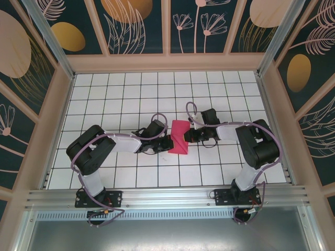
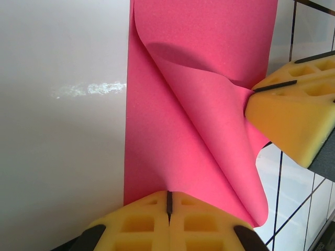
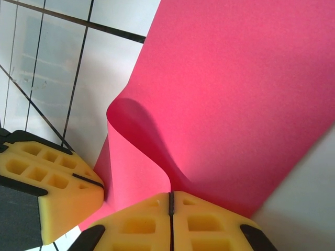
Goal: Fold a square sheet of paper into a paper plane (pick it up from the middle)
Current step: Fold the triangle a second time at the center of the table.
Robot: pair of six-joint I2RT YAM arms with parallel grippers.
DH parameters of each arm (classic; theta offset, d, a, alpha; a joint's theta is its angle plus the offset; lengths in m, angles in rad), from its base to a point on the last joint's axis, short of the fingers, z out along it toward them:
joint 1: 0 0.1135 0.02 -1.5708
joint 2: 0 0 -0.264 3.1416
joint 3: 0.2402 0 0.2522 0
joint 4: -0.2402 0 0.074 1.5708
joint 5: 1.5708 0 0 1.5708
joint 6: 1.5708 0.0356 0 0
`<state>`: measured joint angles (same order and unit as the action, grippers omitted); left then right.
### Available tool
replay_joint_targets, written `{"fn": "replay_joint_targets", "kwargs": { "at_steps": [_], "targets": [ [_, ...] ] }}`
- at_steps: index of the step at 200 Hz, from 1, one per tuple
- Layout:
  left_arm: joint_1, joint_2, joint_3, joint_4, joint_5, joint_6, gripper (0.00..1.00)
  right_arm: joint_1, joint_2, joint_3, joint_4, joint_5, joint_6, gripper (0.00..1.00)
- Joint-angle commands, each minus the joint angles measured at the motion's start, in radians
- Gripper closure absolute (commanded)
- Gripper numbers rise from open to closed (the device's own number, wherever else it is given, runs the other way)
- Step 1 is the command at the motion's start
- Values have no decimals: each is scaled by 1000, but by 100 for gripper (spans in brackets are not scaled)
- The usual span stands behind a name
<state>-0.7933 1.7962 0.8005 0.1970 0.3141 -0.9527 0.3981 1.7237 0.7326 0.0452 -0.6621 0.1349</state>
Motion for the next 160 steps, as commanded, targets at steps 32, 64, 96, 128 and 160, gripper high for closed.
{"fn": "replay_joint_targets", "kwargs": {
  "at_steps": [32, 64, 96, 128, 160],
  "targets": [
    [-1, 27, 0, -89, -32, 19, 98, -9, 0, -5, 10, 26, -9, 90],
    [-1, 30, 6, -85, -23, 17, 98, -10, 11, -9, 27, -5, -3, 90],
    [-1, 23, 8, -85, -27, 15, 96, -10, 26, -22, 33, 0, 2, 90],
    [-1, 5, 15, -86, -36, 11, 94, -9, 26, -31, 42, 13, 10, 90],
    [0, -5, 32, -89, -36, 7, 90, -8, 34, -36, 46, 20, 11, 90]
  ]
}}
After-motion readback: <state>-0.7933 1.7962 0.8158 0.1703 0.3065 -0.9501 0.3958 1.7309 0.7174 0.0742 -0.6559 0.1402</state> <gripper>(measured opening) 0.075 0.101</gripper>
